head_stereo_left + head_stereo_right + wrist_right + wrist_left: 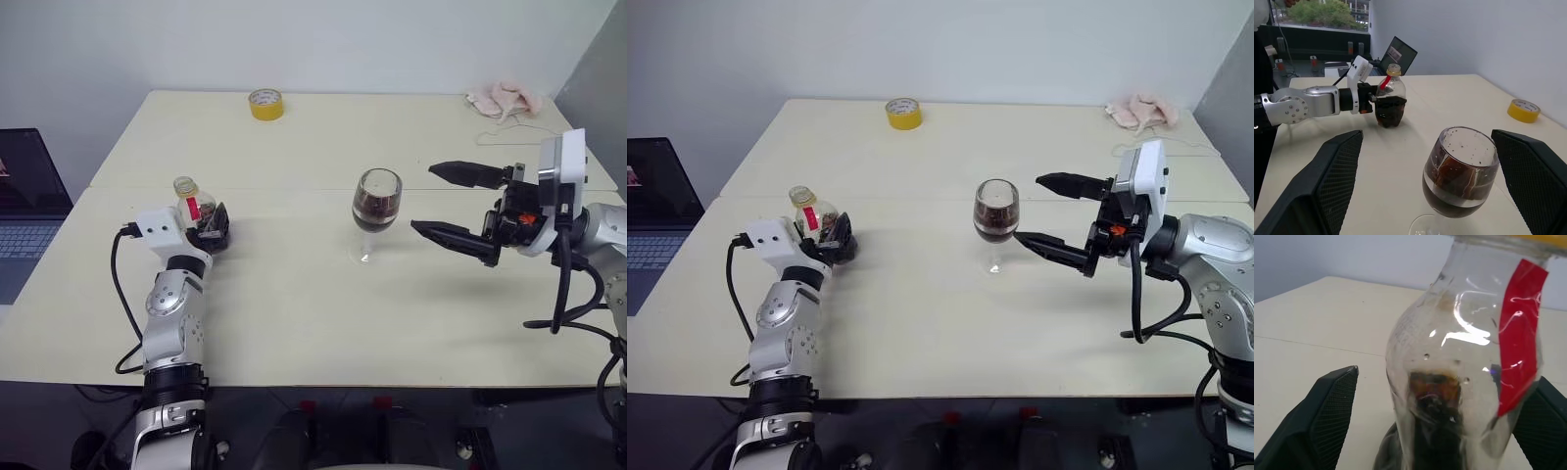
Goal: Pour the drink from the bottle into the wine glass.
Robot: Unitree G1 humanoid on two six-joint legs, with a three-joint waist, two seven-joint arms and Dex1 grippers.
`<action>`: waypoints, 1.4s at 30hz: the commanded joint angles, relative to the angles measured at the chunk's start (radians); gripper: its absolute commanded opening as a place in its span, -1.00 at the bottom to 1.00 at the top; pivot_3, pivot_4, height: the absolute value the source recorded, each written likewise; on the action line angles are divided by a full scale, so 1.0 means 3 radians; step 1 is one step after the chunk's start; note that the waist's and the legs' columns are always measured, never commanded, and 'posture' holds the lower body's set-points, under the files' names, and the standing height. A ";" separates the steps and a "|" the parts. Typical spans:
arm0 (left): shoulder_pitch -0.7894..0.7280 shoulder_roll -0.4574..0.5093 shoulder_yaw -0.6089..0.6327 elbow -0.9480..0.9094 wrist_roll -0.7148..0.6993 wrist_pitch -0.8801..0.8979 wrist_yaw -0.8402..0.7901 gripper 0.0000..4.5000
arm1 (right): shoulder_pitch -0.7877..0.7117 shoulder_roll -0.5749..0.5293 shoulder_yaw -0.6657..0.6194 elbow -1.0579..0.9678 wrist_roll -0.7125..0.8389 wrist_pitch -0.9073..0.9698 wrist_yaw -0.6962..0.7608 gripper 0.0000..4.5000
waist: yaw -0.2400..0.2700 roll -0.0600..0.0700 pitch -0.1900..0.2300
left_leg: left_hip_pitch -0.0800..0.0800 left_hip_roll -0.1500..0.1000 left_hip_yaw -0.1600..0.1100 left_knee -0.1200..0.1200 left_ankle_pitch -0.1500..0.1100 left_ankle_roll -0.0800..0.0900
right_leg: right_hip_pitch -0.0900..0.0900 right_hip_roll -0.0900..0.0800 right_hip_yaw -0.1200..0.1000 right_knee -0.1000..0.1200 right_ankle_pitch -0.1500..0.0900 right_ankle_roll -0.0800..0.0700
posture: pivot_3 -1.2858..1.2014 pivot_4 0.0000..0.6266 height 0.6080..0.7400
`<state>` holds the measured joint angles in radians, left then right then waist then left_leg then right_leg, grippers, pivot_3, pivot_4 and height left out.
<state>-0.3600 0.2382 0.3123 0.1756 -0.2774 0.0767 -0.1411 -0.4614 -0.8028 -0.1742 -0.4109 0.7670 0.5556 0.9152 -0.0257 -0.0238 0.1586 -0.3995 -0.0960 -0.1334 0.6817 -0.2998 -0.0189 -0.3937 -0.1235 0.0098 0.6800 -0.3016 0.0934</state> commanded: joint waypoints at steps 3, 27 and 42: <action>0.0111 0.0052 0.0010 -0.0238 -0.0028 0.0029 -0.0044 0.98 | -0.0050 -0.0010 -0.0062 -0.0052 -0.0009 -0.0074 0.0037 1.00 | -0.0003 0.0000 0.0000 | 0.0000 0.0000 0.0000 0.0000 0.0000 0.0000 | 0.0000 0.0000 0.0000 0.0000 0.0000 0.0000 | 0.03 -0.52 1.00; 0.1080 0.0897 0.0286 -0.1591 -0.0633 0.0732 -0.1096 0.98 | -0.0171 -0.0050 0.0038 0.0396 -0.0277 -0.0235 0.0423 1.00 | 0.0001 0.0002 0.0000 | 0.0001 0.0002 0.0001 -0.0005 0.0000 0.0000 | -0.0003 0.0001 0.0005 -0.0004 0.0000 -0.0001 | 0.03 -0.52 1.00; 0.0829 0.2365 0.0634 -0.2127 -0.1834 0.1861 -0.2187 0.98 | -0.0092 -0.0754 -0.0216 0.0892 -0.0406 -0.0222 0.0948 1.00 | -0.0007 0.0013 0.0001 | 0.0004 0.0005 0.0005 -0.0011 -0.0001 0.0001 | 0.0000 0.0002 0.0008 -0.0009 -0.0002 -0.0003 | 0.03 -0.52 1.00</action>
<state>-0.0976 0.9280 0.4604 -0.4443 -0.7956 0.6193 -0.7790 -0.4879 -1.0105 -0.1986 -0.1346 0.6298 0.4910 1.1787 -0.0279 -0.0199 0.1589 -0.3983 -0.0945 -0.1318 0.6782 -0.3001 -0.0186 -0.3937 -0.1228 0.0123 0.6772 -0.3021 0.0924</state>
